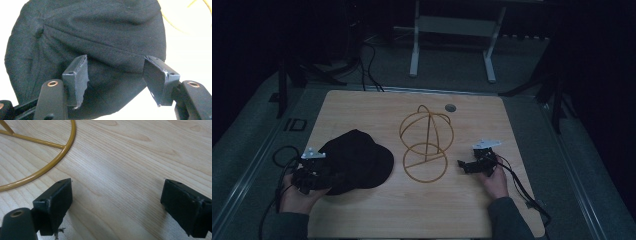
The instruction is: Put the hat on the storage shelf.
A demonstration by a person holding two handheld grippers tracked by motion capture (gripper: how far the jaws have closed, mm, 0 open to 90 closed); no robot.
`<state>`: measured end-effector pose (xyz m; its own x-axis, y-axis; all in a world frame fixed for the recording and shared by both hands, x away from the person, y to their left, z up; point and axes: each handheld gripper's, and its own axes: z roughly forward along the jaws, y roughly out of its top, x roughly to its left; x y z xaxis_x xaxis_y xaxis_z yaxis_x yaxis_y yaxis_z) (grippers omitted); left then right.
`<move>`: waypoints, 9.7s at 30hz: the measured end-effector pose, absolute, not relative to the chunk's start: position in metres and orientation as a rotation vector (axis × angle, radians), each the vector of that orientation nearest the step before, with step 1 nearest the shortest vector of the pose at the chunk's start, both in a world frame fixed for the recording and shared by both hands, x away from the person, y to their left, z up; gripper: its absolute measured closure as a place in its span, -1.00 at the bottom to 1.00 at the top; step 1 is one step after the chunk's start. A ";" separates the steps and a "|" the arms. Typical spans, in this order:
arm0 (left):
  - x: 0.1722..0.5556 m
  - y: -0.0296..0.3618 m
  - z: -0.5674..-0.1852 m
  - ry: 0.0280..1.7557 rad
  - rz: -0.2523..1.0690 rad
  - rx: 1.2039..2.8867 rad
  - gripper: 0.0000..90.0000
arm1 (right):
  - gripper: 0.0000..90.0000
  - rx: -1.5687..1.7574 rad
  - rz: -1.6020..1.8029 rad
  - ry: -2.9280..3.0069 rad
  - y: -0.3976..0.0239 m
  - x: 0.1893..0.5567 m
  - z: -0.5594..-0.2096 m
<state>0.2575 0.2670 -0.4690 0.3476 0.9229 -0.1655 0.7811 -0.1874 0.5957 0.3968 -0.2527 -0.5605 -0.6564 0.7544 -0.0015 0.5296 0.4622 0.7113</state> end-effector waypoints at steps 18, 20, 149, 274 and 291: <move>0.279 0.257 -0.461 1.464 0.304 2.046 -0.18 | -0.77 1.097 0.999 2.394 -0.253 0.396 -0.561; 0.280 0.256 -0.459 1.461 0.304 2.050 -0.18 | -0.77 1.097 1.000 2.394 -0.253 0.396 -0.561; 0.359 0.290 -0.411 1.557 -0.170 2.092 0.53 | -0.77 1.093 0.999 2.394 -0.253 0.396 -0.560; 0.358 0.233 -0.251 1.333 0.155 2.352 0.53 | -0.77 1.091 0.998 2.395 -0.253 0.396 -0.560; 0.354 0.231 -0.233 1.293 0.165 2.346 0.53 | -0.77 1.089 0.997 2.395 -0.253 0.396 -0.560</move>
